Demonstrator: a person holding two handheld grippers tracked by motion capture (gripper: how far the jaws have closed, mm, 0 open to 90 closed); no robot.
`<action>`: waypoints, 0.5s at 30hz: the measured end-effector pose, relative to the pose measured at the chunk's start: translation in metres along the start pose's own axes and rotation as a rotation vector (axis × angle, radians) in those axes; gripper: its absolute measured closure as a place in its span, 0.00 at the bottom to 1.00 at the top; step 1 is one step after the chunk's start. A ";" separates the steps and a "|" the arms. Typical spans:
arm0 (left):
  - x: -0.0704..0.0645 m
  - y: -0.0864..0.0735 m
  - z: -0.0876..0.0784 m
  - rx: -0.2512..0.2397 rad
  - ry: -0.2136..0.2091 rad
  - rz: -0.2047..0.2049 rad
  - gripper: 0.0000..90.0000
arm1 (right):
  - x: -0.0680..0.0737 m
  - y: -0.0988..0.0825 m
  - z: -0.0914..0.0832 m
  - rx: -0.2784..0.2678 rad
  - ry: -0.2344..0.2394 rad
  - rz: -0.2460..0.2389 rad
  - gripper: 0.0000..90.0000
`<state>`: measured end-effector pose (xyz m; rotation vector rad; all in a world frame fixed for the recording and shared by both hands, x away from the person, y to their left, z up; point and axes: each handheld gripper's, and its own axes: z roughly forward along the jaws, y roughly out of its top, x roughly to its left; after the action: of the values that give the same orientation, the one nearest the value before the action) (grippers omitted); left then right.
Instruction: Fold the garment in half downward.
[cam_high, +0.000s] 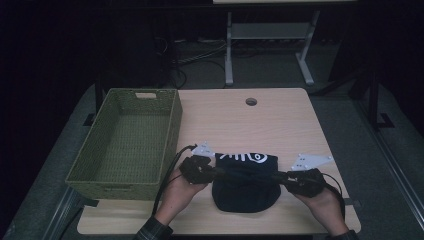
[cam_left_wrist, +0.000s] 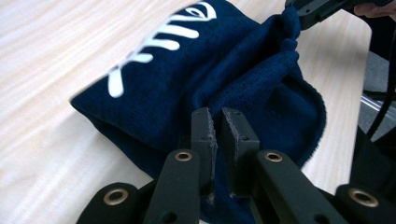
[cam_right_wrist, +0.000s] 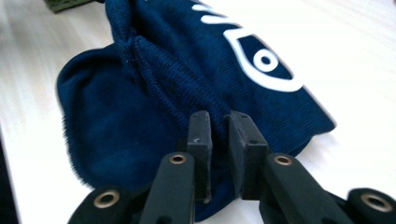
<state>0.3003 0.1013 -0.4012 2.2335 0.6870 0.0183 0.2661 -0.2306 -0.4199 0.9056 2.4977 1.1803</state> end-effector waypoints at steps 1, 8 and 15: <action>-0.003 -0.003 0.000 0.006 -0.005 -0.002 0.92 | 0.003 -0.004 -0.002 0.004 0.012 0.004 0.85; -0.012 -0.016 0.002 0.041 -0.011 0.004 0.92 | 0.014 -0.015 -0.004 0.023 0.037 0.003 0.84; -0.018 -0.025 0.005 0.074 -0.017 0.005 0.92 | 0.025 -0.025 -0.003 0.056 0.055 -0.006 0.78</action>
<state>0.2742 0.1032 -0.4182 2.3034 0.6827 -0.0238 0.2347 -0.2292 -0.4356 0.8903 2.5872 1.1538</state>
